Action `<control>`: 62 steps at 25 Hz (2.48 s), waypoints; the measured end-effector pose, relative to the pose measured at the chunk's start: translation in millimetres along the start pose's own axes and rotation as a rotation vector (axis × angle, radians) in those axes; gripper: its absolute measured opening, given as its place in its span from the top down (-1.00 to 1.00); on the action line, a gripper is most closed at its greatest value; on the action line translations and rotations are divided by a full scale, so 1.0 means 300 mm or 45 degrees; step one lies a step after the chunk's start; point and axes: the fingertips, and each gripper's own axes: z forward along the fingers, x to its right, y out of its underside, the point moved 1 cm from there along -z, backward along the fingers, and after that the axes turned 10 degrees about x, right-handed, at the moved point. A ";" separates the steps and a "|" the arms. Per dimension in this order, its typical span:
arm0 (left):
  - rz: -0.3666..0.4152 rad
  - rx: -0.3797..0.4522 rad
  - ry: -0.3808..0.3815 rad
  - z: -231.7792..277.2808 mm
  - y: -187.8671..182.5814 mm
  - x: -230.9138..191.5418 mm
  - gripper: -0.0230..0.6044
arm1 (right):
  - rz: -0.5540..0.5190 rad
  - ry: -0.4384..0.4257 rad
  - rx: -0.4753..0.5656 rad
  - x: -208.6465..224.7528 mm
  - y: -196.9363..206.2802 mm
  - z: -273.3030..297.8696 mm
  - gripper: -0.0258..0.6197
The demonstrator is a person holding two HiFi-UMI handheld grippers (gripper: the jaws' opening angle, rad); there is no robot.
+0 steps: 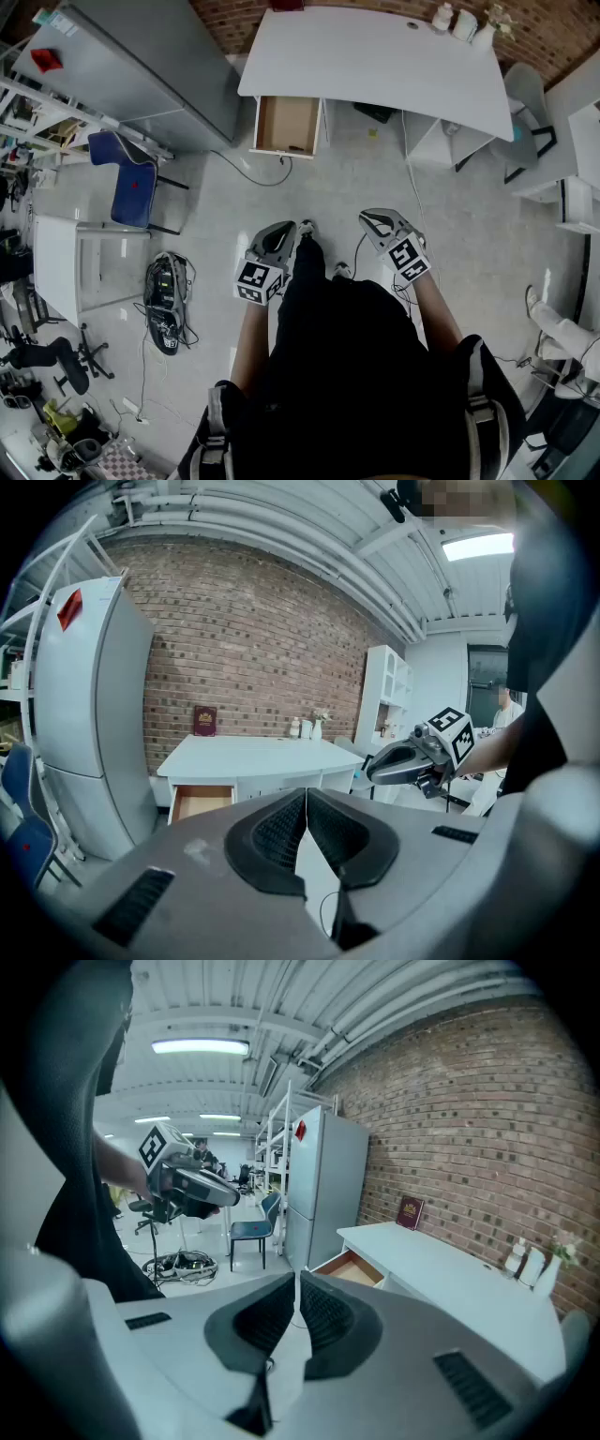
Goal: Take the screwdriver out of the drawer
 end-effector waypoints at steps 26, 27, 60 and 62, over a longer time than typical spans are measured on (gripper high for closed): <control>-0.051 0.027 -0.059 -0.059 0.019 -0.118 0.87 | -0.030 -0.015 -0.020 -0.005 -0.034 0.106 0.70; -0.055 0.028 -0.059 -0.055 0.014 -0.132 0.87 | -0.032 -0.016 -0.024 -0.001 -0.042 0.116 0.70; -0.105 0.031 0.036 0.220 -0.071 -0.719 0.87 | -0.033 -0.074 -0.048 0.226 -0.207 0.651 0.59; -0.099 0.034 0.046 0.236 -0.073 -0.754 0.87 | -0.040 -0.067 -0.052 0.235 -0.210 0.680 0.59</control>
